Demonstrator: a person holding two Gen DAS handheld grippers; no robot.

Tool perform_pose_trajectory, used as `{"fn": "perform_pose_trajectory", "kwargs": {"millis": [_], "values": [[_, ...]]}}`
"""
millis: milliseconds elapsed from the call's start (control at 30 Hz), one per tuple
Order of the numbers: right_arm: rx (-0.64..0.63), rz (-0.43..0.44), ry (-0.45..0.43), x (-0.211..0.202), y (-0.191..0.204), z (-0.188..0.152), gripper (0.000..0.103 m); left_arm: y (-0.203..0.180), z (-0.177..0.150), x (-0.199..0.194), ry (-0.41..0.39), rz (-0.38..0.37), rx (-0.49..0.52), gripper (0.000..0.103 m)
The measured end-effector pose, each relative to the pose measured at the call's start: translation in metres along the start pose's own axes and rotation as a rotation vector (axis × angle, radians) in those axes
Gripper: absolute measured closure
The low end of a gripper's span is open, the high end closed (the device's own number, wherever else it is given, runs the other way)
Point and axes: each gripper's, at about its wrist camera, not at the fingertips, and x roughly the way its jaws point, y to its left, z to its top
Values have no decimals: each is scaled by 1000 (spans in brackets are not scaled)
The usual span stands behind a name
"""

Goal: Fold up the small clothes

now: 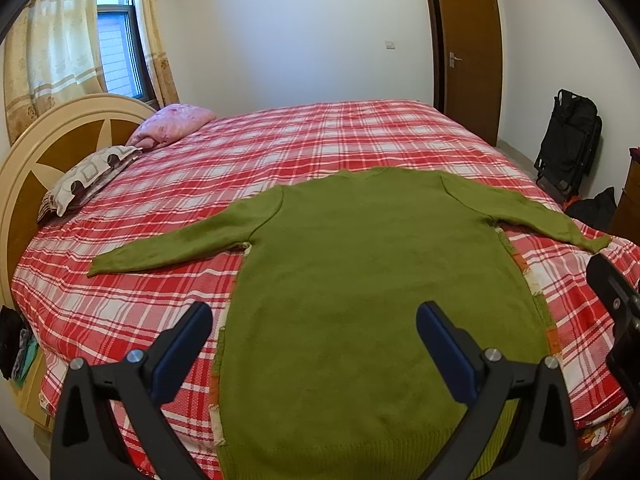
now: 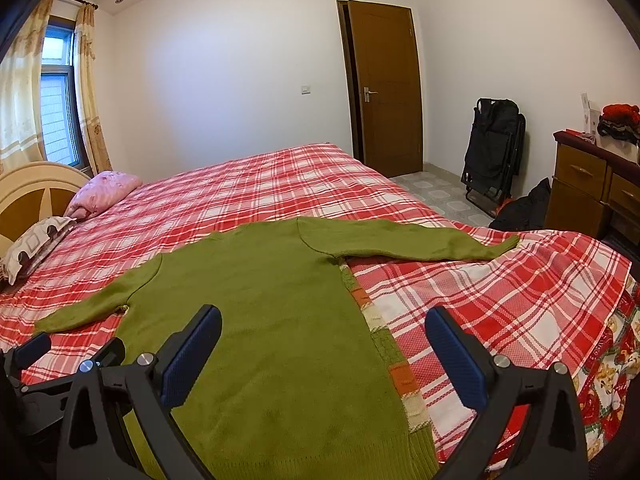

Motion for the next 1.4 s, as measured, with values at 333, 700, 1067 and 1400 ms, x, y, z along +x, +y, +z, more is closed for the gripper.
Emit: {"fn": "perform_pose_trajectory", "kwargs": {"millis": [333, 700, 1067, 1400], "values": [[-4, -15, 8, 1, 1, -1, 1, -1, 0, 0, -3, -9, 7, 0], [-6, -22, 15, 1, 1, 0, 1, -2, -1, 0, -11, -21, 4, 0], [-3, -22, 27, 4, -2, 0, 1, -6, -2, -2, -21, -22, 11, 0], [-9, -26, 49, 11, -2, -1, 1, -7, -4, -1, -19, -22, 18, 0]]}}
